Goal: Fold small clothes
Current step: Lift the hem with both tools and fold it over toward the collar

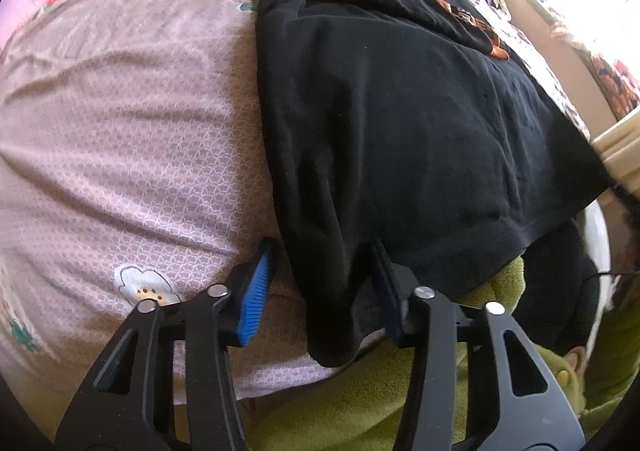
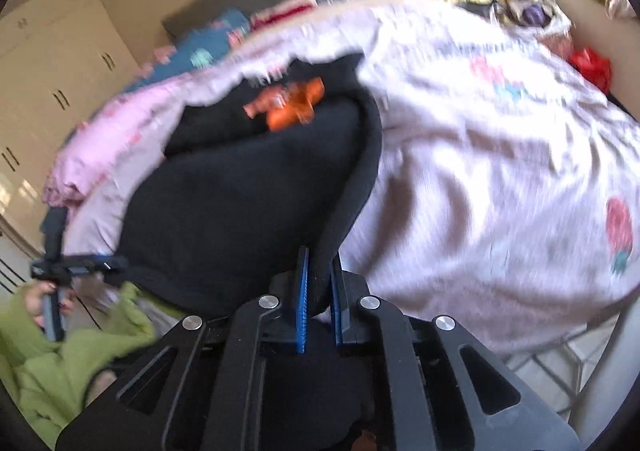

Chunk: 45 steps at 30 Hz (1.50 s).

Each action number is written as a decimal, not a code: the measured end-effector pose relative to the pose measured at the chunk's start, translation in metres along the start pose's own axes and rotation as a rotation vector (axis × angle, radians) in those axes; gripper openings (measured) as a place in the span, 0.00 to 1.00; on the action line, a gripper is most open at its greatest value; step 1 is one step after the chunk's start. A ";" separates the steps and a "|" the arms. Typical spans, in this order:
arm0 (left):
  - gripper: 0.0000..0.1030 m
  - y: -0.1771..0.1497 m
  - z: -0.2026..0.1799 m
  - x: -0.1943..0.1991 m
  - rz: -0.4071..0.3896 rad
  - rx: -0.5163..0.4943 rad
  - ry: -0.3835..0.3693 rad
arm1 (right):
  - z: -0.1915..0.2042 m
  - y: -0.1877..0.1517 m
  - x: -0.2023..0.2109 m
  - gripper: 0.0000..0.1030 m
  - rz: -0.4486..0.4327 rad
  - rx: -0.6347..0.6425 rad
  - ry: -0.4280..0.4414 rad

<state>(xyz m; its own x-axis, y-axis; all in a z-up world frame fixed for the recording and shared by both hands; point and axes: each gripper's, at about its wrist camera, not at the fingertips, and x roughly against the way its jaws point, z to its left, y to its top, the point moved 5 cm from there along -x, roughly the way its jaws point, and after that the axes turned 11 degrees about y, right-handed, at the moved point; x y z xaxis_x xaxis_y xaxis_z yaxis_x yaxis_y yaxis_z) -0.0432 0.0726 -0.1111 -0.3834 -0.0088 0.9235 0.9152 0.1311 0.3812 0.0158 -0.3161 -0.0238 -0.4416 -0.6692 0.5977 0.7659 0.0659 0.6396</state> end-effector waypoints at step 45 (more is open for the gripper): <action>0.02 0.125 0.032 0.123 -0.476 0.155 -0.097 | 0.017 0.130 0.020 0.08 -0.337 0.019 -0.055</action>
<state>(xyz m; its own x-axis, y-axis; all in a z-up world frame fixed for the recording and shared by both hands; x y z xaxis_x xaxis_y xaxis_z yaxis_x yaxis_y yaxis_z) 0.0198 0.1193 0.0488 -0.7698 -0.0119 0.6381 0.6099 0.2808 0.7410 0.0983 -0.3084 0.0800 -0.6932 -0.6151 0.3756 0.5638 -0.1383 0.8142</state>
